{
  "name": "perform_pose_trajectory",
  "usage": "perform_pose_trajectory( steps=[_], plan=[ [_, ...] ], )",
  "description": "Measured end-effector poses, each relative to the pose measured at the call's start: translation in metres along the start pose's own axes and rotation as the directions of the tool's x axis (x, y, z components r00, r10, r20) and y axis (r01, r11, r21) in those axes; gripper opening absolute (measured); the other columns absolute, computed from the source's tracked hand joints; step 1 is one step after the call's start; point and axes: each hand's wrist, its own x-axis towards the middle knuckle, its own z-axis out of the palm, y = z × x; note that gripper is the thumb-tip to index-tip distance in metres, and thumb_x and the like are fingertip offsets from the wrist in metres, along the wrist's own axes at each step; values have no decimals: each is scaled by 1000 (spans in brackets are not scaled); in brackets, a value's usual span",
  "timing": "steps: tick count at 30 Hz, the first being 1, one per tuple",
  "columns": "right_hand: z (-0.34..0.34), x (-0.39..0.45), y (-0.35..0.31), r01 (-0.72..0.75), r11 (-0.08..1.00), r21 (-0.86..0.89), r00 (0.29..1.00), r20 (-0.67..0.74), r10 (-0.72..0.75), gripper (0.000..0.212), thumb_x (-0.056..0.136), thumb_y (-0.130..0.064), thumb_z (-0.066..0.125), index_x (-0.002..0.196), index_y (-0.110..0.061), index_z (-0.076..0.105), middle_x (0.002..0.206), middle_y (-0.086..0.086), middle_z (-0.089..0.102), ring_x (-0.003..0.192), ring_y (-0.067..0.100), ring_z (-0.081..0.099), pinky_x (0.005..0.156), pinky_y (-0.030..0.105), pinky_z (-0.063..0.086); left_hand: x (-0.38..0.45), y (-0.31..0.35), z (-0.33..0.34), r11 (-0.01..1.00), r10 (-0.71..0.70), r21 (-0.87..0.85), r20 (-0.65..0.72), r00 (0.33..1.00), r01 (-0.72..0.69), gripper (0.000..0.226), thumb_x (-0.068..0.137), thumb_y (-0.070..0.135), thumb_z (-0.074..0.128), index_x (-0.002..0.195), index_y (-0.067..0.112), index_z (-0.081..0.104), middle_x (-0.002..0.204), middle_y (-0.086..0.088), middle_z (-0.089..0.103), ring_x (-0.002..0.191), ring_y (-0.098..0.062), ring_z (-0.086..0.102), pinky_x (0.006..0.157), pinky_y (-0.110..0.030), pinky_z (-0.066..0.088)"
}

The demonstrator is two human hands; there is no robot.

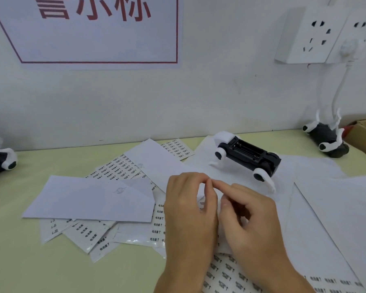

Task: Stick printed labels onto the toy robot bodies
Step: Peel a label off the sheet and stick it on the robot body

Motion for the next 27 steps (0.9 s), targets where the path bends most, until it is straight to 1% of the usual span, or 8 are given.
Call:
perform_pose_trajectory(
  steps=[3,6,8,11,15,21,24,27],
  plan=[
    [-2,1,0,-81,989,124,996,-31,86,40,83,-10,51,108,-29,75,62,-2,57,53,6,49,51,16,39,-1,2,0,998,42,-51,76,996,-39,28,95,29,48,104,20,73,103,16,64,104,-4,55,82,-16,46],
    [-8,5,4,-156,955,251,983,-58,175,38,82,-11,53,102,-30,79,57,-4,53,48,4,41,48,13,36,1,5,-1,990,-44,-127,89,995,55,23,96,26,52,109,25,71,105,20,65,104,-5,60,81,-12,47],
    [-12,7,5,-189,922,337,976,-39,215,33,80,-11,54,95,-28,78,58,-2,48,49,13,41,47,19,37,3,6,-2,960,-170,-202,139,975,196,17,98,24,56,102,32,69,99,19,68,99,-2,62,77,-10,47],
    [-15,8,6,-204,903,377,975,-2,221,29,77,-8,53,93,-21,74,58,1,49,49,16,45,47,19,40,7,5,-6,878,-295,-301,270,916,372,24,97,14,59,87,31,72,88,15,74,89,-4,67,69,-13,50],
    [-15,8,7,-220,907,359,973,17,229,30,76,-7,53,92,-22,73,56,1,49,48,18,45,46,23,40,9,5,-8,832,-318,-364,304,898,418,20,94,12,63,80,22,73,81,6,74,81,-9,68,63,-11,49],
    [-13,8,4,-237,916,324,968,-1,251,26,79,-12,55,86,-27,75,53,4,49,45,17,46,43,24,41,8,3,-5,858,-300,-348,255,919,377,19,92,11,67,78,22,70,77,6,71,76,-9,65,60,-13,48],
    [-12,8,4,-260,932,255,959,-42,279,29,92,-5,60,80,-27,75,50,3,53,43,16,48,42,26,43,4,1,-3,945,-204,-218,186,961,242,20,91,13,67,77,27,65,75,10,66,75,-12,62,62,-18,47],
    [-9,7,8,-293,948,123,943,-124,308,34,90,-3,58,71,-27,73,52,-1,61,46,18,55,47,32,50,-1,2,-2,998,-50,-31,165,985,55,8,86,22,60,79,24,62,75,14,59,77,-11,58,64,-21,44]
  ],
)
